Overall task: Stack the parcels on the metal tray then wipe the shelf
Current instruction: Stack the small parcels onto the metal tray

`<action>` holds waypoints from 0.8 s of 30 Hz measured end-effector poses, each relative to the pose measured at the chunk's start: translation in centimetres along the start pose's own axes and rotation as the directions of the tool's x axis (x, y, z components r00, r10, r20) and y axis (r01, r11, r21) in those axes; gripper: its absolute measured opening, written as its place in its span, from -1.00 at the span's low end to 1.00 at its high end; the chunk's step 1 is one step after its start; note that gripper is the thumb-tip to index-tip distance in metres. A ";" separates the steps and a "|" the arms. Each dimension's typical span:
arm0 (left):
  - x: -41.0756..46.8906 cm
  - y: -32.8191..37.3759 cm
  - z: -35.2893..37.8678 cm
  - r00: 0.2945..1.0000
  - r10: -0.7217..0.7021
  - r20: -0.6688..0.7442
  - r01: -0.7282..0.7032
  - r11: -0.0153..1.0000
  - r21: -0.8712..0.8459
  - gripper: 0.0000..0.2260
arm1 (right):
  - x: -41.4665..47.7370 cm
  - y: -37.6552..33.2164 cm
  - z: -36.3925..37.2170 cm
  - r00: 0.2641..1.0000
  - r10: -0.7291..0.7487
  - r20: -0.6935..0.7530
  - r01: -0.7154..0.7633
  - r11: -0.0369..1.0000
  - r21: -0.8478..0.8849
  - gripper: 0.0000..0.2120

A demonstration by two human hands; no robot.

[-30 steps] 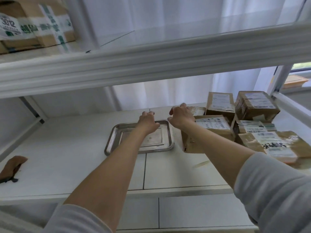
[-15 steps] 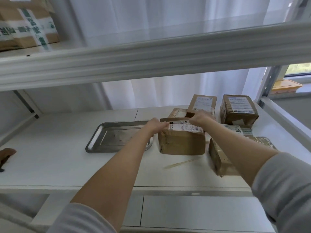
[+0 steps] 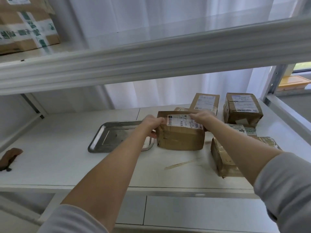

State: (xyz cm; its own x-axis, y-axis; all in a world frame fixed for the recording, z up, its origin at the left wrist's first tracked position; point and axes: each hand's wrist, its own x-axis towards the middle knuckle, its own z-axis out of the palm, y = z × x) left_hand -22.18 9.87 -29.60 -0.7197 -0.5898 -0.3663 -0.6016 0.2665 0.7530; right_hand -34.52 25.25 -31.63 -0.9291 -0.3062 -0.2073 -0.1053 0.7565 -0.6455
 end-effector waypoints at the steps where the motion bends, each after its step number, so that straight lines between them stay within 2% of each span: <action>1: 0.0 0.2 -0.6 1.000 0.007 -0.025 -0.007 1.000 -0.018 -0.74 | -0.1 -0.3 -0.1 1.000 -0.010 -0.023 0.010 1.000 0.016 -0.66; 7: -0.4 0.6 -4.3 0.987 -0.022 -0.160 0.000 0.991 -0.136 -0.59 | -1.2 -3.9 0.5 0.996 -0.028 -0.087 0.037 0.994 0.107 -0.54; 12: -0.8 -0.4 -7.2 0.970 -0.058 -0.235 -0.001 0.970 -0.242 -0.48 | -2.0 -6.6 2.2 0.992 0.023 -0.126 0.015 0.954 0.298 -0.46; 16: -0.7 -1.7 -9.3 0.956 -0.109 -0.273 0.010 0.940 -0.341 -0.43 | -2.0 -8.5 3.8 0.994 0.049 -0.097 0.001 0.889 0.458 -0.56; 20: -0.3 -3.0 -10.8 0.961 -0.126 -0.248 0.007 0.901 -0.433 -0.45 | -1.8 -9.5 5.1 0.997 0.069 -0.039 -0.036 0.831 0.556 -0.69; 24: 0.2 -4.1 -11.4 0.967 -0.112 -0.229 -0.022 0.858 -0.513 -0.61 | -1.1 -9.8 6.1 0.997 0.064 0.049 -0.080 0.777 0.624 -0.75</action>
State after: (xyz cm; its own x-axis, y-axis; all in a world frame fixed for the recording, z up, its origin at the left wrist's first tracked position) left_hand -15.87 -0.02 -26.52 -0.5491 -0.7749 -0.3131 -0.3229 -0.1489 0.9347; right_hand -30.28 14.68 -29.60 -0.9156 -0.2851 -0.2834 0.2137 0.2518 -0.9439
